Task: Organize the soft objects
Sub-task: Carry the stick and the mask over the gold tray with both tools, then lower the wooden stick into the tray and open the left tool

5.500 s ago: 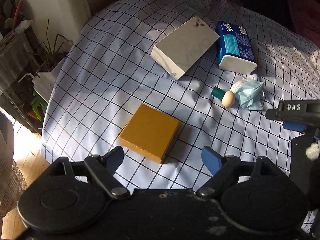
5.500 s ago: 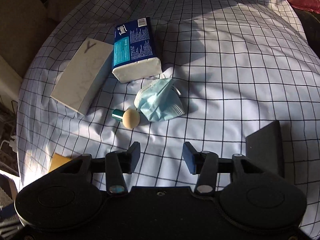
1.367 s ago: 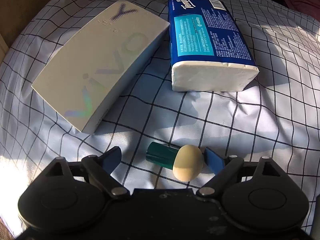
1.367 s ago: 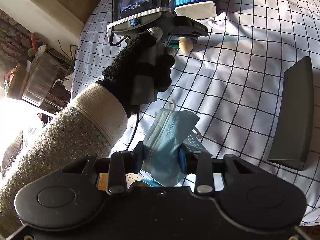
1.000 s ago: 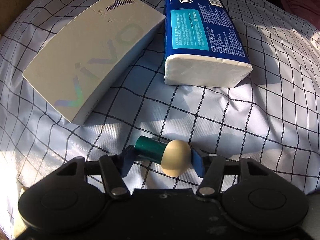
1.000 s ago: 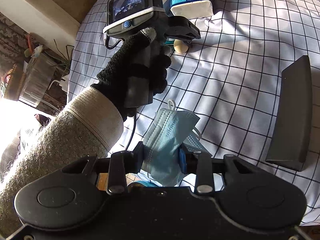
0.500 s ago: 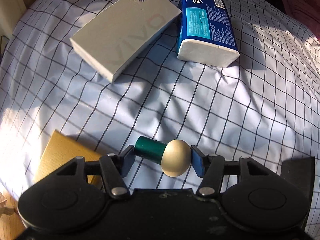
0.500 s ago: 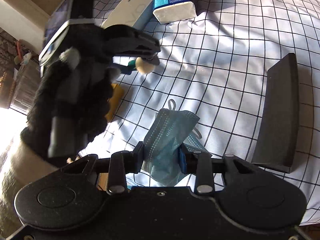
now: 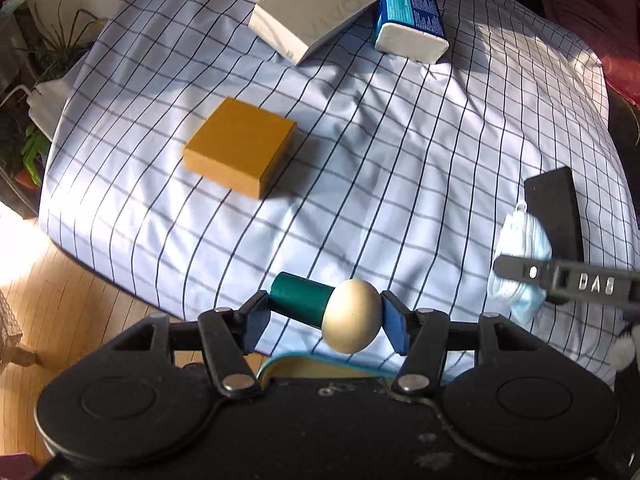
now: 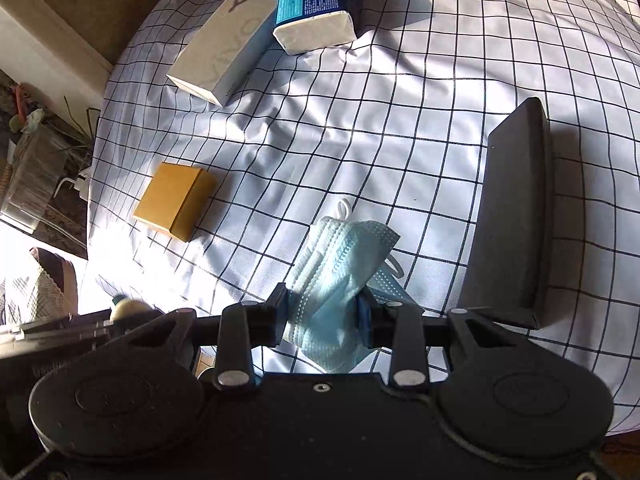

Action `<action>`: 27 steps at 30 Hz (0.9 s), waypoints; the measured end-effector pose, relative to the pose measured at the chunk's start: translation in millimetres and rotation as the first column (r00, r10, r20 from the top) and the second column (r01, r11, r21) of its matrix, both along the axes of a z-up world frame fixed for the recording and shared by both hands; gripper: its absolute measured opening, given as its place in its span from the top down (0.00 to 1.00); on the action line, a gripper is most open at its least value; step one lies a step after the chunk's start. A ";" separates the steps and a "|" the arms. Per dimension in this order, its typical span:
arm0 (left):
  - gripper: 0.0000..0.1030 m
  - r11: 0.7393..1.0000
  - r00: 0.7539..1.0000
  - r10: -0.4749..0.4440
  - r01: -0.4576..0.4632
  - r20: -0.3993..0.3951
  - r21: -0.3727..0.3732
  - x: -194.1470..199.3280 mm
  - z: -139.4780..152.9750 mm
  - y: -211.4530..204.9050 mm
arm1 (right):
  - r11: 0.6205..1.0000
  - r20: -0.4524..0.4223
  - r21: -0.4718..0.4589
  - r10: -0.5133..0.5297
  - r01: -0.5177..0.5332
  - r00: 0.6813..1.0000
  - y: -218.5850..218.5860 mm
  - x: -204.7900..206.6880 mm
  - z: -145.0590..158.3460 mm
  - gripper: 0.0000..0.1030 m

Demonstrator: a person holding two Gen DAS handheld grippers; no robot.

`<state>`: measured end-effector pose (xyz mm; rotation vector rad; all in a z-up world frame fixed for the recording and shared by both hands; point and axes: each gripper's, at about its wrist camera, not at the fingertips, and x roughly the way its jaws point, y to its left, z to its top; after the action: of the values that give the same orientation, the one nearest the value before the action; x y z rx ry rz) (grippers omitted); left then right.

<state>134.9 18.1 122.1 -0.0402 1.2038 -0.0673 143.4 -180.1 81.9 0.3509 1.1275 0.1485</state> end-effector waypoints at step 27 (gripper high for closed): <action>0.45 0.996 0.994 -0.073 0.068 -0.082 -0.056 -102.8 -47.5 14.6 | 0.999 0.081 -0.006 -0.046 0.047 0.996 21.0 -142.3 15.0 0.65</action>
<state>32.1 32.7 74.6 -0.0475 1.2872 -0.1613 1.1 -159.2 96.9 0.3605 1.0388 0.1158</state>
